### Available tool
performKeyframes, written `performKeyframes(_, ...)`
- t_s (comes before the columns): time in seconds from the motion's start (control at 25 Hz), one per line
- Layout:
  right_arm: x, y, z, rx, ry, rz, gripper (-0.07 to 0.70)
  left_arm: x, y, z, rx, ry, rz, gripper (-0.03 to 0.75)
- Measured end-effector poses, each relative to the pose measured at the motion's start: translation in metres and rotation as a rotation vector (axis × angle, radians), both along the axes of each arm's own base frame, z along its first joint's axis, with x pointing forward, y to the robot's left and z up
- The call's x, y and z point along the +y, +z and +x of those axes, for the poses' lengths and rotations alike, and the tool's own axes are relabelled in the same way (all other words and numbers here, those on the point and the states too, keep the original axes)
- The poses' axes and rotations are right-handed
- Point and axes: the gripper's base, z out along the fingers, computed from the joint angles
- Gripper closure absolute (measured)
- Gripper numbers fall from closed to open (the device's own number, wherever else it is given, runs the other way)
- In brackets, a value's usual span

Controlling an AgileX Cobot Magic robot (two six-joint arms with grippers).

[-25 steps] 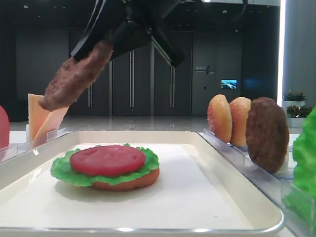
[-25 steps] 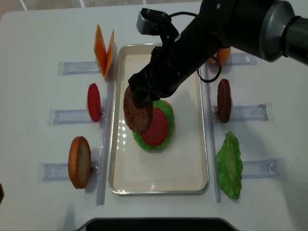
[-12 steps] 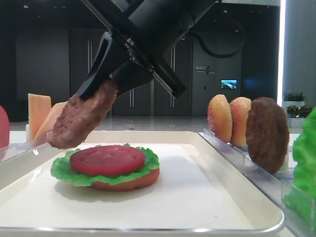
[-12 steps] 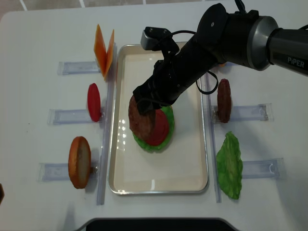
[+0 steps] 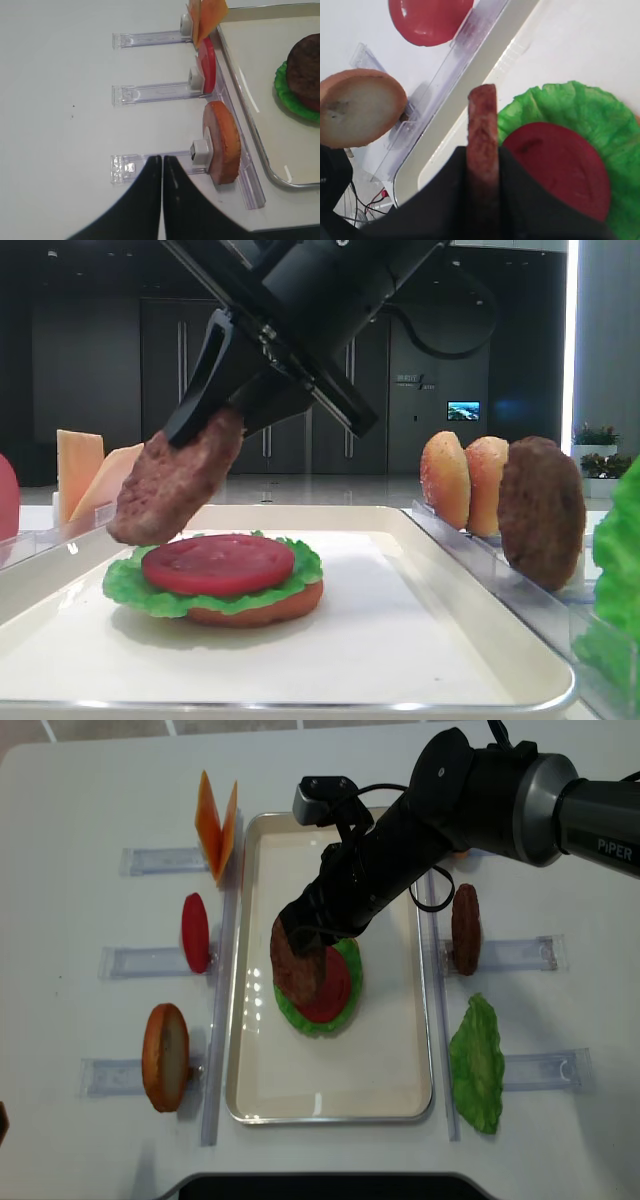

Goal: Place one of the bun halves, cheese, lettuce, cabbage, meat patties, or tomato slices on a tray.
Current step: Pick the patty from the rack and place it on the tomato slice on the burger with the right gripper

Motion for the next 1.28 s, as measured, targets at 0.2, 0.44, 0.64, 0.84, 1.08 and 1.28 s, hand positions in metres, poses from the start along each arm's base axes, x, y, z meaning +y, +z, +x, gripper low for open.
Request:
performKeyframes(0.2,-0.005,-0.012,-0.002,0.001,-0.031,-0.025,0.524,0.0,0.0,0.0,0.0,0.0,0.0,0.716)
performKeyframes(0.44,-0.007,-0.012,0.0,0.001,-0.04,-0.026,0.525,0.0,0.0,0.0,0.0,0.0,0.0,0.716)
performKeyframes(0.64,-0.008,-0.013,0.0,-0.001,-0.04,-0.029,0.525,0.0,0.0,0.0,0.0,0.0,0.0,0.716)
performKeyframes(0.84,-0.009,-0.014,0.0,-0.011,-0.026,-0.044,0.391,0.0,0.0,0.0,0.0,0.0,0.0,0.716)
performKeyframes(1.08,-0.018,-0.015,0.008,-0.054,-0.028,-0.096,0.196,0.0,0.0,0.0,0.0,0.0,0.0,0.716)
performKeyframes(1.28,-0.026,0.002,0.02,-0.079,-0.042,-0.176,0.178,0.0,0.0,0.0,0.0,0.0,0.0,0.716)
